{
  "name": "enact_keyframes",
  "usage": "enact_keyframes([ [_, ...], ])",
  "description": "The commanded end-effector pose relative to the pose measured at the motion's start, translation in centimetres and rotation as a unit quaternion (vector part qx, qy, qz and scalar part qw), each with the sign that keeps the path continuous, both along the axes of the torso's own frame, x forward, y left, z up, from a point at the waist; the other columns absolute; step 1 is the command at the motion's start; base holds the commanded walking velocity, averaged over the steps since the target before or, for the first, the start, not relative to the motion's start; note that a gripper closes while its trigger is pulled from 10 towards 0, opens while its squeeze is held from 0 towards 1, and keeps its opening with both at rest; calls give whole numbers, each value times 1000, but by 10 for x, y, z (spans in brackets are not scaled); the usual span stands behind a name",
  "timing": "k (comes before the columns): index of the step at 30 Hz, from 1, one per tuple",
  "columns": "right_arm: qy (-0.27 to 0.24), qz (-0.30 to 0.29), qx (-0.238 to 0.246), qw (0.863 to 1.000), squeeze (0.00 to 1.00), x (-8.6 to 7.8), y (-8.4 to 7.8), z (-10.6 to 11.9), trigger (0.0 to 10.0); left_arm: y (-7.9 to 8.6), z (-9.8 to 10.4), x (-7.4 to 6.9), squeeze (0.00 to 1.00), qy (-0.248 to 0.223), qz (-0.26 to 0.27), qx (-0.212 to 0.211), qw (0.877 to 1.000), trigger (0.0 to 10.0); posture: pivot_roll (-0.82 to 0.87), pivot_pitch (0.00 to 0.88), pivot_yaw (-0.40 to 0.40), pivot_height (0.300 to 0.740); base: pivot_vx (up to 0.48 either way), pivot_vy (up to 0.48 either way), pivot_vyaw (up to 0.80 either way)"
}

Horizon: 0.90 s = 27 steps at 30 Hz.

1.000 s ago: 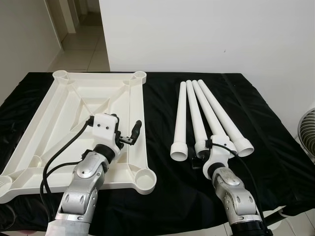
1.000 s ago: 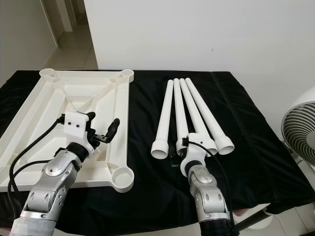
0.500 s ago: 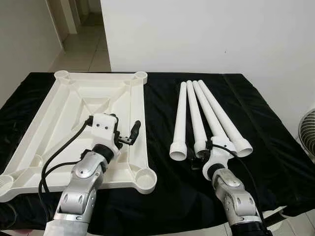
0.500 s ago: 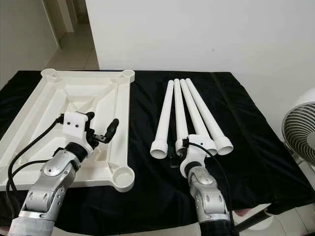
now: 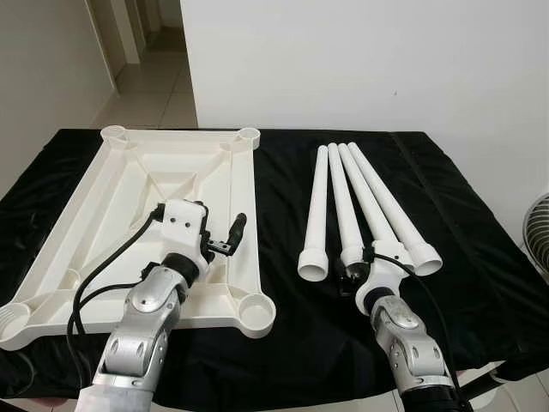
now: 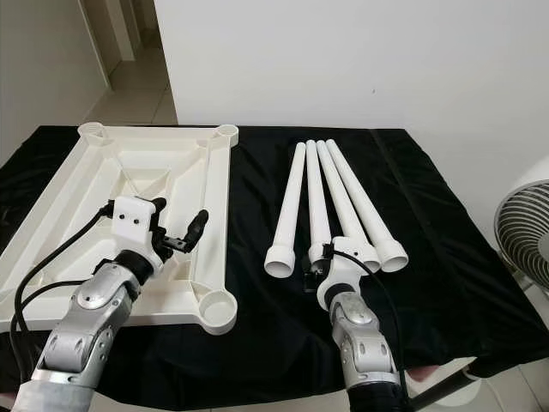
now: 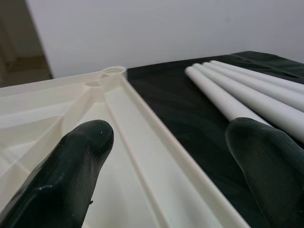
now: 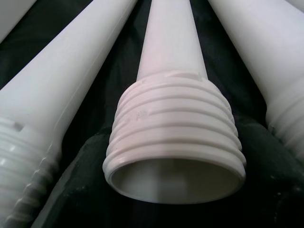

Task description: Building children table

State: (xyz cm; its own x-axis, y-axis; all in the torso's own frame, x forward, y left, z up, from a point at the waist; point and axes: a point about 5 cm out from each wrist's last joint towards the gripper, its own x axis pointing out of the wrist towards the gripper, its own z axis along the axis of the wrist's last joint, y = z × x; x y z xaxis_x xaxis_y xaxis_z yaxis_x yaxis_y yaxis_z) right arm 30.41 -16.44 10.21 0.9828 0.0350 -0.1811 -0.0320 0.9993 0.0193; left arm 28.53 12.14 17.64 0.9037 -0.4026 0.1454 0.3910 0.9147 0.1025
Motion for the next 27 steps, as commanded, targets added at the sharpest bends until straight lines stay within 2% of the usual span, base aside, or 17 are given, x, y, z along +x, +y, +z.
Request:
enact_keyframes([
  [1,-5,-2,-7,1000,0,3,-2,0,4706,-10,-6,-8,0,13,-72,19,997,10000,15,12,22,740,0,0,0],
  [2,-7,-1,-11,1000,0,6,-3,0,9255,-13,-8,-10,0,18,-81,20,996,10000,15,12,22,740,0,0,0],
  [3,-8,-1,-13,1000,0,8,-3,0,9255,-15,-9,-11,0,22,-87,21,996,10000,14,15,22,740,0,0,0],
  [4,-15,0,-17,1000,0,10,-3,1,10000,-16,-10,-11,0,23,-90,22,995,10000,14,16,21,740,0,0,0],
  [11,-38,16,-32,999,0,19,-1,6,10000,-21,-11,-12,0,26,-98,28,994,10000,15,23,21,740,0,0,0],
  [12,-39,17,-33,999,0,20,-1,5,6863,-21,-11,-12,0,26,-98,28,994,10000,15,26,20,740,0,0,0],
  [13,-48,23,-33,998,0,21,0,6,0,-22,-11,-13,0,29,-100,26,994,10000,16,29,19,740,0,0,0],
  [21,-76,28,-34,996,0,21,1,8,0,-22,-10,-12,0,34,-106,20,994,10000,24,38,10,740,0,0,0],
  [27,-152,35,-31,987,0,11,2,21,0,-23,-5,-5,0,50,-118,-13,992,10000,25,49,12,740,0,0,0],
])
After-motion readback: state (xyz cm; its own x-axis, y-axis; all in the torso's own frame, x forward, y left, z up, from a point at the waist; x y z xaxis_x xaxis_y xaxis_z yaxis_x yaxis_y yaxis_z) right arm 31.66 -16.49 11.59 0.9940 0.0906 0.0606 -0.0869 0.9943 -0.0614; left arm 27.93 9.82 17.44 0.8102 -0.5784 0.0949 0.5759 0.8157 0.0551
